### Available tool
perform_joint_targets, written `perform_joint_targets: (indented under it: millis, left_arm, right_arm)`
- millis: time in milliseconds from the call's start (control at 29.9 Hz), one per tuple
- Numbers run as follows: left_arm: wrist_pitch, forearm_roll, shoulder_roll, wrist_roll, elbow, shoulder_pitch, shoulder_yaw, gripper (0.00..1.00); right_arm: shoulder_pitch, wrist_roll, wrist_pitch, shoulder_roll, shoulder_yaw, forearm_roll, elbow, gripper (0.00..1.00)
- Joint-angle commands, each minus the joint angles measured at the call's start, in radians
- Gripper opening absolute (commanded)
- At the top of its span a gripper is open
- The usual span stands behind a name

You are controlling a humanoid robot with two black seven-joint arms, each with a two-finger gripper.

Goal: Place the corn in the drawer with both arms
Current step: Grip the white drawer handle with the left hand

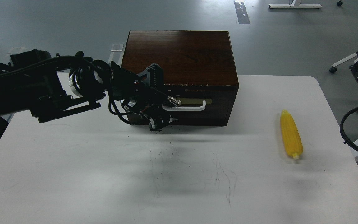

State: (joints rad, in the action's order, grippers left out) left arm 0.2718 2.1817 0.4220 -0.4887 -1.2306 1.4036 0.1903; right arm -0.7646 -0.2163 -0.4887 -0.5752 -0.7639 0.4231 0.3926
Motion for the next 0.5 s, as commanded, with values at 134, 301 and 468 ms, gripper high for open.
perform_joint_targets:
  millis: [134,301,468]
  left_arm:
    - [0.006,0.0,0.009,0.0,-0.018,0.001,0.003,0.39]
    - [0.009,0.0,0.014,0.0,-0.027,0.018,0.003,0.39]
    - [0.013,0.0,0.015,0.0,-0.043,0.018,0.001,0.39]
  right_arm:
    - [-0.004,0.0,0.0,0.002,-0.003,-0.001,0.0,1.0]
    - [-0.002,0.0,0.0,0.002,-0.003,-0.001,0.0,1.0]
    - [-0.004,0.0,0.0,0.002,-0.003,0.0,0.0,1.0]
